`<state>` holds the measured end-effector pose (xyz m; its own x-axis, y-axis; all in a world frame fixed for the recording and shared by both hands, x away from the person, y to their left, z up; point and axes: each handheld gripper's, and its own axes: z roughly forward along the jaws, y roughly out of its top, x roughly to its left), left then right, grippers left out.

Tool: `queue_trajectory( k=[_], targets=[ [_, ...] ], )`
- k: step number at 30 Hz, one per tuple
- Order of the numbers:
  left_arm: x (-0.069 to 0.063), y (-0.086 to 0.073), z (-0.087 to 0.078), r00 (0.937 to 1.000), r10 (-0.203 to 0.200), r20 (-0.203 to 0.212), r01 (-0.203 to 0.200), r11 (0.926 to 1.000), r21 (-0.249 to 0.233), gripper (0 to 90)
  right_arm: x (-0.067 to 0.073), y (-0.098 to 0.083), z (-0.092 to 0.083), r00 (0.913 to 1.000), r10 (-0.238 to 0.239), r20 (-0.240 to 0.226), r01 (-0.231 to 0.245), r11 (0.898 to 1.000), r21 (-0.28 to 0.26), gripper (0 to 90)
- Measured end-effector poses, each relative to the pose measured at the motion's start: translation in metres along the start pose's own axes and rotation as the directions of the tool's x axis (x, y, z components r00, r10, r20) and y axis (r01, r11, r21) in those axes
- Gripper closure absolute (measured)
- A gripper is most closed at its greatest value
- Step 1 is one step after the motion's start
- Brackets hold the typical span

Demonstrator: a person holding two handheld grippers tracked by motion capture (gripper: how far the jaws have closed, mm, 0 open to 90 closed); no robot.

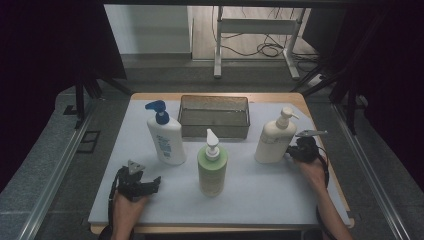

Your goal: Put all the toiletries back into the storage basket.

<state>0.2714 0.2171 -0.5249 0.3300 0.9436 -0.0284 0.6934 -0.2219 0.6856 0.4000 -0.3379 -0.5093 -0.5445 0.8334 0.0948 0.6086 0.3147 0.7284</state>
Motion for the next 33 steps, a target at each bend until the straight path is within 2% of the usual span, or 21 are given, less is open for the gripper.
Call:
queue_trajectory(
  k=[8, 17, 33],
  targets=[
    [0.000, 0.000, 0.000, 1.0000, 0.000, 0.001, 0.000, 1.0000, 0.000, 12.9, 0.009, -0.004, -0.002, 0.9995, -0.022, -0.022, 0.022, 1.000, 0.000, 89.7],
    [0.000, 0.000, 0.000, 1.0000, 0.001, 0.000, -0.001, 1.0000, 0.000, 12.9, 0.020, -0.012, -0.008, 0.9983, -0.023, -0.055, 0.023, 1.000, -0.002, 89.5],
    [0.000, 0.000, 0.000, 1.0000, -0.001, 0.001, 0.001, 1.0000, 0.000, 12.9, 0.039, -0.026, -0.019, 0.9958, -0.041, -0.083, 0.040, 0.999, -0.004, 88.2]
  ],
)
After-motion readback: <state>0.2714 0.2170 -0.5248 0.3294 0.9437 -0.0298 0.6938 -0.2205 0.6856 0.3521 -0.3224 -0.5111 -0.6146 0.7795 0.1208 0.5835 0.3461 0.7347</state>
